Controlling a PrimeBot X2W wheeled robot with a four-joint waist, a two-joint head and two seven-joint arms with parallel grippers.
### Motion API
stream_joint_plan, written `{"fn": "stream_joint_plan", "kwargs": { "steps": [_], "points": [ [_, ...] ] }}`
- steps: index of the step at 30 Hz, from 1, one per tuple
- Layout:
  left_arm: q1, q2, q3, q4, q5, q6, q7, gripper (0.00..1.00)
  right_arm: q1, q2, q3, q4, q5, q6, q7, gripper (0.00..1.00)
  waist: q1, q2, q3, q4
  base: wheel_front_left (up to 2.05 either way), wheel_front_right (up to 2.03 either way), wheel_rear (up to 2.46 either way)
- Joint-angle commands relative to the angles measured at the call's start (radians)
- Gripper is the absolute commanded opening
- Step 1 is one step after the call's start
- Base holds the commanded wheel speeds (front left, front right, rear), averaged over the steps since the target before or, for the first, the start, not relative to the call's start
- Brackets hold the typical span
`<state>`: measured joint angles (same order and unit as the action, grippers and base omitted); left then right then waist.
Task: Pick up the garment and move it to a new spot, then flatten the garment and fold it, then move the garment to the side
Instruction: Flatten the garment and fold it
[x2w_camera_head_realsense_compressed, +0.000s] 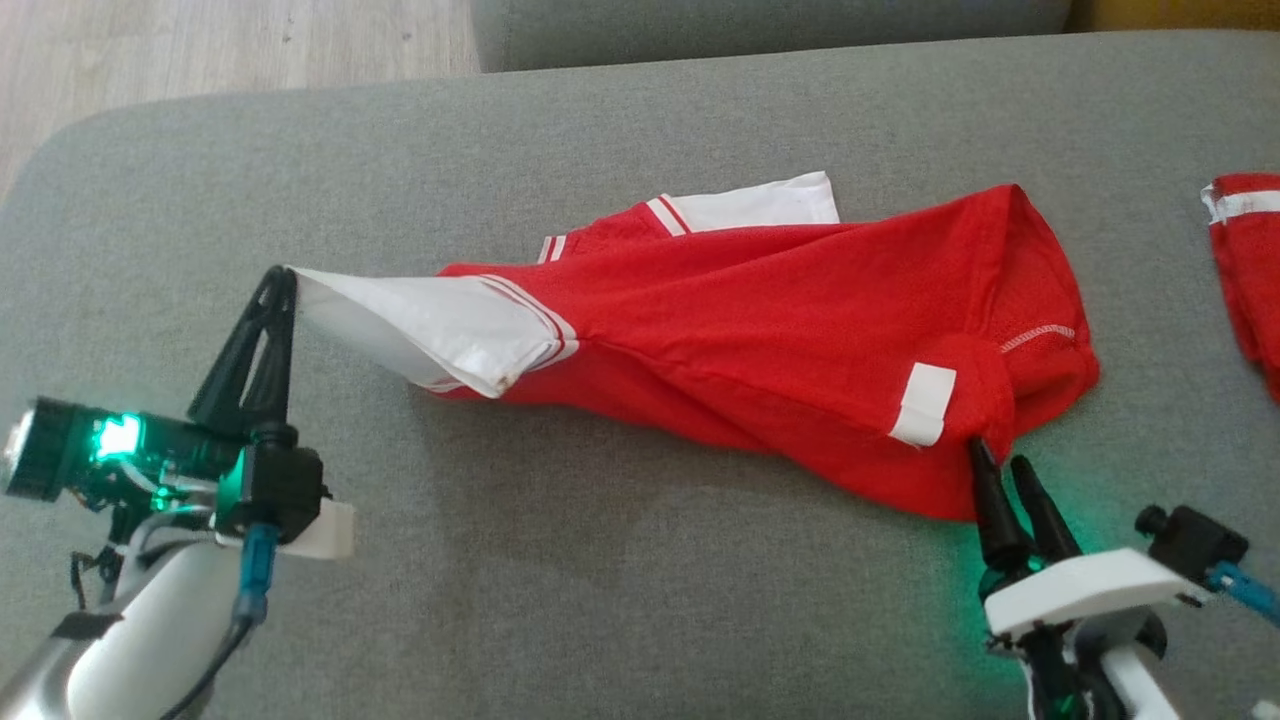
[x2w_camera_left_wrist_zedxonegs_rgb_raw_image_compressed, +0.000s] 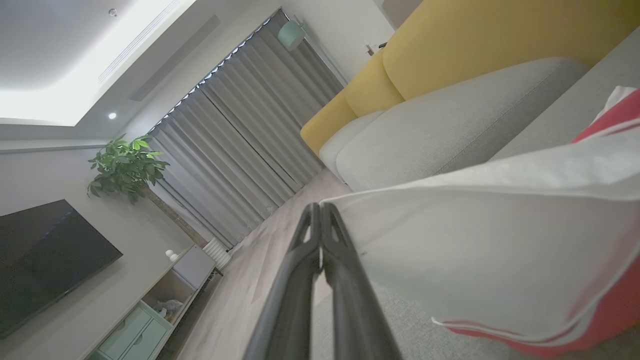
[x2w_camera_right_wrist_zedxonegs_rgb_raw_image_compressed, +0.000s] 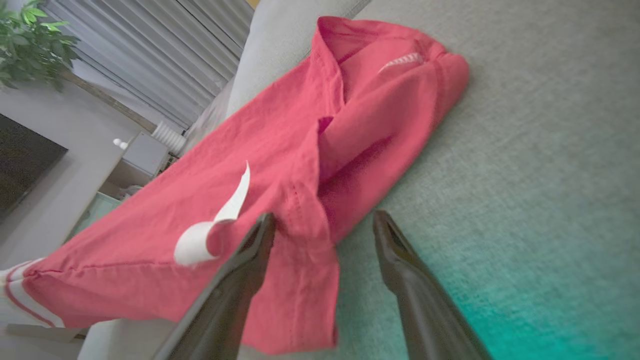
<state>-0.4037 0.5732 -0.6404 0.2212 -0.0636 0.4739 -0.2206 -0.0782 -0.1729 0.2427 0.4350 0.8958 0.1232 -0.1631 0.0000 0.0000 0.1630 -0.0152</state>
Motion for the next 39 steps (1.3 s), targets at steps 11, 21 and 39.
{"fn": "stream_joint_plan", "kwargs": {
  "steps": [11,21,39],
  "points": [
    [-0.085,0.053,0.055,0.003,-0.017,-0.005,0.007,0.0,-0.017,-0.168,0.2,-0.104,0.195,0.008,0.018,1.0,0.0,0.0,0.001,-0.002,0.0,0.0,0.0],
    [-0.083,0.06,0.048,0.006,-0.025,-0.006,0.012,0.0,-0.028,-0.21,0.308,-0.095,0.262,0.008,-0.017,0.89,0.0,0.0,-0.008,-0.015,0.0,0.0,0.0],
    [-0.083,0.069,0.04,0.004,-0.036,0.0,0.016,0.0,-0.092,-0.253,0.403,-0.053,0.329,0.008,-0.082,0.07,0.0,0.0,-0.015,-0.013,0.0,0.0,0.0]
  ]
}}
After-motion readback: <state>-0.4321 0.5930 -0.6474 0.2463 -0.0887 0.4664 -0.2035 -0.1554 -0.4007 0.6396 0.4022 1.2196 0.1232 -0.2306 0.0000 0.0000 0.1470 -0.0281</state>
